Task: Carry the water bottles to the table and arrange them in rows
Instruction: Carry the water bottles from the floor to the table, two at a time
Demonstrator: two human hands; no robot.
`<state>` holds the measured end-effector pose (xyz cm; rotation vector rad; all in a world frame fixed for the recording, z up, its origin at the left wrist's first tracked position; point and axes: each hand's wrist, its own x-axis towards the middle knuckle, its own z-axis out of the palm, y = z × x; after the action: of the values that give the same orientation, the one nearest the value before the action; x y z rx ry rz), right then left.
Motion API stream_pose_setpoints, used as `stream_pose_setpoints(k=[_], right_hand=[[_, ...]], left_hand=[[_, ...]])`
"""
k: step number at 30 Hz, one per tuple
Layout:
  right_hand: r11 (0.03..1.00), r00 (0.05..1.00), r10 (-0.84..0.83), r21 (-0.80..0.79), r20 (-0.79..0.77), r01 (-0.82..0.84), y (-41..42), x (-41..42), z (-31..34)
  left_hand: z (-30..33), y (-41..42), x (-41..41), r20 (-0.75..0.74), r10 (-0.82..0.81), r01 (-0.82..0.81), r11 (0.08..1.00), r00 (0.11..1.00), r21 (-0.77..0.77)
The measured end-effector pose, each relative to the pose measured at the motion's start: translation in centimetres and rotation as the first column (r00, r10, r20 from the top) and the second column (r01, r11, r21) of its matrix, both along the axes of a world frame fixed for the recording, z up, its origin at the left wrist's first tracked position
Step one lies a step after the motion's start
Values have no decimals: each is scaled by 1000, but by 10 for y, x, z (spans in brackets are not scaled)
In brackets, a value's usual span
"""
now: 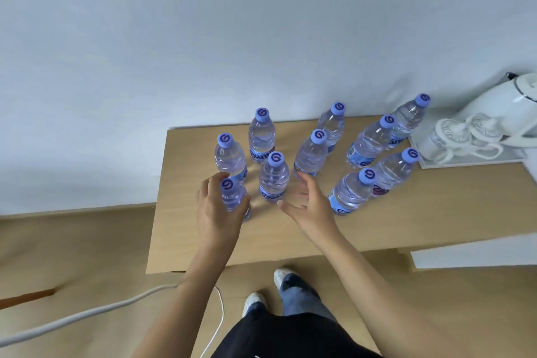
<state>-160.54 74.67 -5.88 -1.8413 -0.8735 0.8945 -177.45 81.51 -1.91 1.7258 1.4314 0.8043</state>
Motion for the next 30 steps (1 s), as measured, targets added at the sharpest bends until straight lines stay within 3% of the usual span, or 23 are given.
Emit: stream_pose_setpoints(k=[6, 12, 21, 30], right_hand=[[987, 986, -158, -27, -56, 157, -50, -6, 2], [943, 939, -332, -17, -84, 332, -109, 13, 5], [768, 761, -635, 0, -137, 641, -251, 99, 12], [546, 544, -835, 1, -86, 838, -449, 215, 27]], left_hand=[[12, -18, -1, -111, -104, 124, 973, 988, 192], [12, -62, 40, -78, -383, 390, 915, 920, 107], [10, -171, 168, -123, -735, 744, 667, 667, 50], [-2, -342, 336, -68, -915, 914, 402, 398, -57]])
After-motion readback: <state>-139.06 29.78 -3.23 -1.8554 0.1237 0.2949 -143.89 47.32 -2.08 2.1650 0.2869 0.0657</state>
